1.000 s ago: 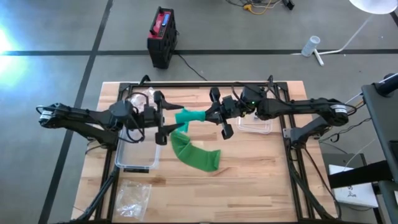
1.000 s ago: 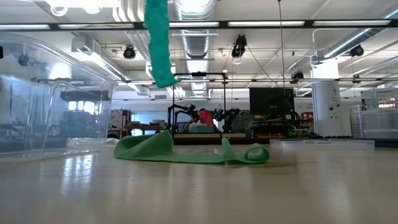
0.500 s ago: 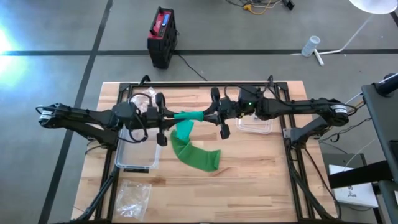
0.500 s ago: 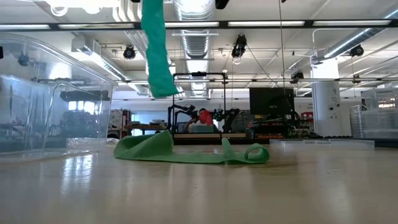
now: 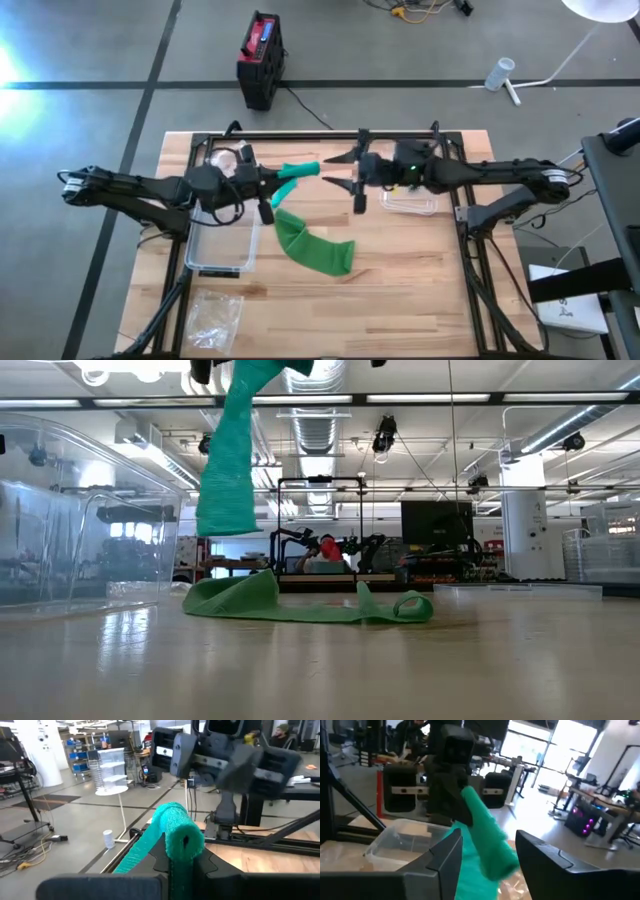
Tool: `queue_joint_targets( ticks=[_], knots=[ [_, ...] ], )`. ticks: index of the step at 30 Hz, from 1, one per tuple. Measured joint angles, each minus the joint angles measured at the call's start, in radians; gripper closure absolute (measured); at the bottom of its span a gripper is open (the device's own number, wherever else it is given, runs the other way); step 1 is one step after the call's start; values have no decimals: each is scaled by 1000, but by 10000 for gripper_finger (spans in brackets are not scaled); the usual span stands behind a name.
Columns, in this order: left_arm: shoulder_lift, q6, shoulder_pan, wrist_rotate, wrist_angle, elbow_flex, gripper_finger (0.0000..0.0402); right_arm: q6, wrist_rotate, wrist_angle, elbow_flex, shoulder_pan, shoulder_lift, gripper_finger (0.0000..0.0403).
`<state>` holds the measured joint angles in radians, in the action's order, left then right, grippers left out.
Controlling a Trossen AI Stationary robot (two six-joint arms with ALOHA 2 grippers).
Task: Roll bandage
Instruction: Roll the light green bandage
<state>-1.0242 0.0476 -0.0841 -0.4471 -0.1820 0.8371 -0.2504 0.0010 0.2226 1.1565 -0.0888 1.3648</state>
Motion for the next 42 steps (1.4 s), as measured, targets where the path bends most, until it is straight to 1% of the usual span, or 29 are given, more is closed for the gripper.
queue_joint_targets(
  ticks=[3, 6, 15, 17, 18, 22, 26, 30, 32, 33, 35, 38, 39, 41, 42],
  knots=[
    [-31, 2, 0, -13, -27, 0, 390, -26, 87, 46, 0, 6, 38, 241],
    [-45, 3, 0, -45, -39, 0, 391, -45, 158, 43, 0, 5, 56, 256],
    [-45, -7, 0, -90, -76, 0, 391, -51, 161, 61, 0, 6, 93, 289],
    [-48, -8, 0, -93, -74, 0, 391, -54, 168, 69, 0, 3, 104, 291],
    [-55, -8, 0, -96, -81, 0, 391, -59, 191, 84, 0, 2, 109, 292],
    [-70, -8, -5, -104, -86, -2, 392, -106, 317, 104, -1, -3, 112, 290],
    [-78, -7, -7, -100, -76, -3, 392, -101, 344, 96, -2, -21, 94, 282],
    [-84, -6, -8, -86, -64, -3, 392, -97, 394, 65, -2, -32, 69, 277],
    [-85, -6, -8, -88, -72, -3, 392, -73, 385, 38, -2, -32, 60, 277],
    [-85, -5, -7, -87, -71, -2, 392, -51, 363, 31, -2, -31, 58, 278],
    [-86, -5, -7, -88, -61, -2, 392, -12, 271, 34, -2, -25, 56, 281],
    [-92, -4, -7, -89, -64, -2, 392, 41, 93, 54, -2, -18, 57, 286],
    [-93, -4, -7, -89, -62, -3, 392, 51, 58, 70, -2, -16, 62, 288],
    [-100, -5, -7, -91, -66, -3, 392, 54, 55, 86, 0, -12, 75, 291],
    [-103, -4, -7, -91, -72, -3, 392, 50, 79, 81, 0, -13, 82, 293]
  ],
)
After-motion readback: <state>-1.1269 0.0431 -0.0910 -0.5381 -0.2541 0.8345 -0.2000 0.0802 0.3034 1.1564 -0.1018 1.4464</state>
